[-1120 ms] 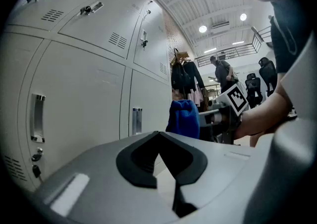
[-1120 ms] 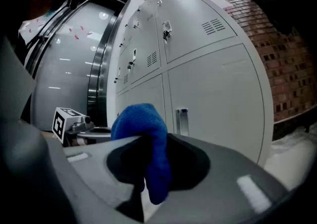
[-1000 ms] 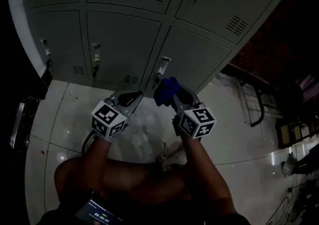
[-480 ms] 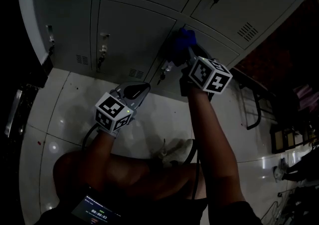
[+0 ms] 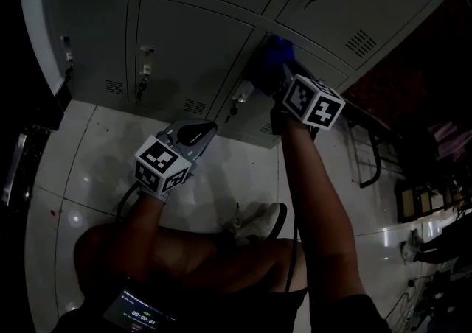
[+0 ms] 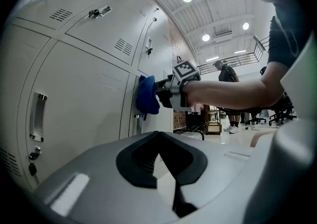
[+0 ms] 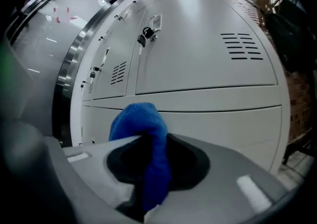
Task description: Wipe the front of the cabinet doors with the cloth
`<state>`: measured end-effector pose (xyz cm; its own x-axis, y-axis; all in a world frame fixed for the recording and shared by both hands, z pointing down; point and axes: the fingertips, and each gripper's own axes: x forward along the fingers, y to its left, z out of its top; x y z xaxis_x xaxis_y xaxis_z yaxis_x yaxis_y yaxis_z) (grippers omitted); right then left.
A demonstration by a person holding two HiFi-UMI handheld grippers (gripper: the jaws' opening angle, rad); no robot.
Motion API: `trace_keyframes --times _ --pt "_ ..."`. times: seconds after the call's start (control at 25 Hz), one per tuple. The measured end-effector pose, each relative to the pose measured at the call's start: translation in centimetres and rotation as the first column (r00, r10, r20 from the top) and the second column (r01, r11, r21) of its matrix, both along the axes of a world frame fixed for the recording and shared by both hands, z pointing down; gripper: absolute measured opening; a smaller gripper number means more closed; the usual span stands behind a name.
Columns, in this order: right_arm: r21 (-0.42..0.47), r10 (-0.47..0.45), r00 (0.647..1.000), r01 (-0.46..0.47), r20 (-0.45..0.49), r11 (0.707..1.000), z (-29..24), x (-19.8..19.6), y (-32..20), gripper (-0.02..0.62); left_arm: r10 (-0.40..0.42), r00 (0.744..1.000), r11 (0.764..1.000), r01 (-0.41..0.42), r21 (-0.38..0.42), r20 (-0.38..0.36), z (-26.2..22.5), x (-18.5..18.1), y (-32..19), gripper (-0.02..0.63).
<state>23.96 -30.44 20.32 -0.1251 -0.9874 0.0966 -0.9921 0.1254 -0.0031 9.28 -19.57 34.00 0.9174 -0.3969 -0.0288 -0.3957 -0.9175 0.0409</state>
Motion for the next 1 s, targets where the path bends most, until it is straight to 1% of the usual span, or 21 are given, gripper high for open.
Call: trace_keyframes --times 0.12,0.24,0.36,0.48,0.52,0.64,0.72,0.84,0.88,1.0 --pt "-0.002 0.047 0.999 -0.047 0.016 0.999 -0.1 2.7 0.9 0.077 0.003 1.000 1.000 -0.003 0.005 0.011 0.1 0.1 0.0 0.002" --pt "-0.006 0.107 0.994 -0.107 0.033 0.994 0.1 6.2 2.0 0.077 0.005 1.000 1.000 -0.005 0.010 0.017 0.2 0.2 0.0 0.000" --pt "-0.011 0.174 0.984 -0.174 0.030 0.985 0.2 9.9 3.3 0.077 0.006 1.000 1.000 -0.006 0.008 0.023 0.4 0.3 0.1 0.000" --pt "-0.012 0.235 0.971 -0.234 0.053 0.972 0.0 13.3 4.6 0.077 0.011 0.999 1.000 -0.011 0.009 0.031 0.7 0.6 0.2 0.000" --pt "-0.010 0.252 0.966 -0.252 0.053 0.968 -0.1 14.4 5.0 0.077 0.010 0.999 1.000 -0.011 0.009 0.034 0.7 0.6 0.2 0.001" --pt "0.009 0.314 0.949 -0.314 -0.002 0.949 -0.6 18.1 6.1 0.077 0.009 0.999 1.000 -0.009 0.013 0.040 0.8 0.8 0.1 0.001" --pt "0.011 0.341 0.940 -0.341 0.002 0.940 -0.7 19.7 6.7 0.077 0.006 0.999 1.000 -0.007 0.016 0.041 0.8 0.9 -0.1 0.001" --pt "0.013 0.343 0.939 -0.343 -0.004 0.939 0.4 19.7 7.8 0.077 0.002 0.999 1.000 -0.003 0.010 0.048 1.1 0.7 0.0 0.000" --pt "0.013 0.330 0.944 -0.330 -0.002 0.944 1.0 18.9 8.0 0.077 0.002 0.999 1.000 -0.002 0.008 0.049 1.1 0.6 -0.1 0.001" --pt "0.020 0.258 0.965 -0.259 0.045 0.966 2.1 14.9 7.5 0.077 -0.011 0.999 1.000 0.010 0.012 0.041 0.8 0.3 -0.8 0.000"
